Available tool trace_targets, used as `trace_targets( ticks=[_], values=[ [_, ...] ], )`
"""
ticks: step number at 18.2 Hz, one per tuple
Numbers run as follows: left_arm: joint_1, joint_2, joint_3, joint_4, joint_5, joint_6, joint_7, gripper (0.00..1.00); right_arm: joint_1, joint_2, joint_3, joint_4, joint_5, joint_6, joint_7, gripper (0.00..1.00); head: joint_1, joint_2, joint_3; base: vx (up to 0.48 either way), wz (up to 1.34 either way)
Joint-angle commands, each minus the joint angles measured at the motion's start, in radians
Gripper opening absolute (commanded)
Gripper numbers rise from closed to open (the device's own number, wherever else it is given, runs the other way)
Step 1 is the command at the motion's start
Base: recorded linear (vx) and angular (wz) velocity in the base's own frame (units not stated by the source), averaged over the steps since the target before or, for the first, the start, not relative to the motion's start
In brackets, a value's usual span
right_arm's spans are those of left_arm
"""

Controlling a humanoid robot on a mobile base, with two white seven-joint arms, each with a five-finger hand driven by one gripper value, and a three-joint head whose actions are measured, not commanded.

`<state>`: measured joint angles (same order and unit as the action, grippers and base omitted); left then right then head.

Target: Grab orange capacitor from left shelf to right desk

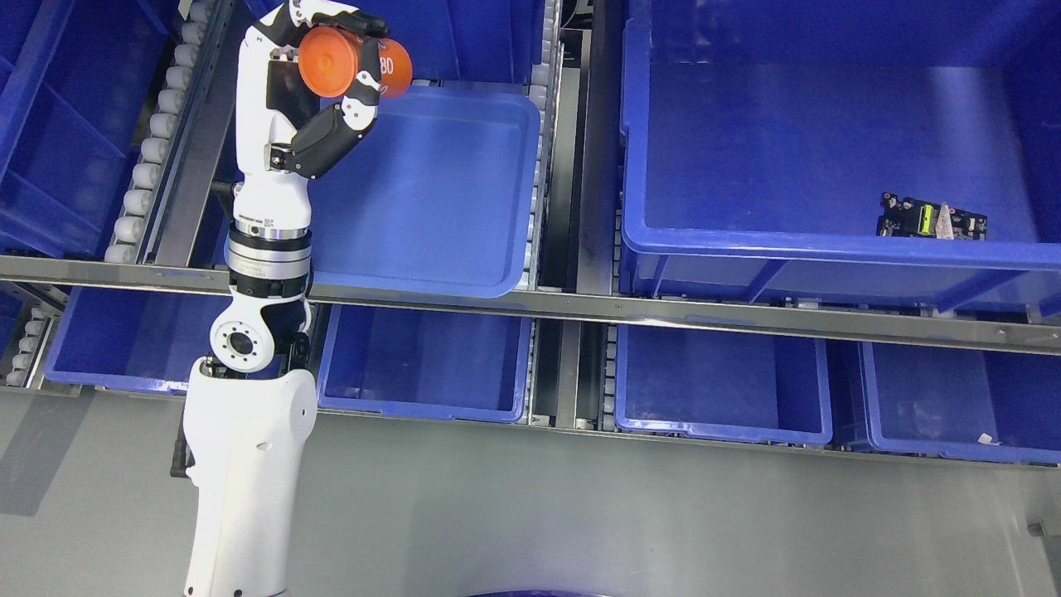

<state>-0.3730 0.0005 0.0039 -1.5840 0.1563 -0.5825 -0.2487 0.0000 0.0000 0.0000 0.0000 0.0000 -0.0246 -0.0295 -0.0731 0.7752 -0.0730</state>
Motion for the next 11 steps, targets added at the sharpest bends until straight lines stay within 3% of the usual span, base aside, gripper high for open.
trace_targets(
  ticks=[1,11],
  values=[
    [0.0,0.017,0.007,-0.004,0.006,0.001,-0.001,0.01,0.02,-0.017,-0.012,-0.017,0.005,0.0,0.0,1.0,0.0,0.0,0.0,0.0,0.0],
    [-0.001,0.017,-0.004,-0.002,0.006,0.003,-0.003,0.01,0.02,-0.017,-0.012,-0.017,0.005,0.0,0.0,1.0,0.0,0.0,0.0,0.0,0.0]
  ],
)
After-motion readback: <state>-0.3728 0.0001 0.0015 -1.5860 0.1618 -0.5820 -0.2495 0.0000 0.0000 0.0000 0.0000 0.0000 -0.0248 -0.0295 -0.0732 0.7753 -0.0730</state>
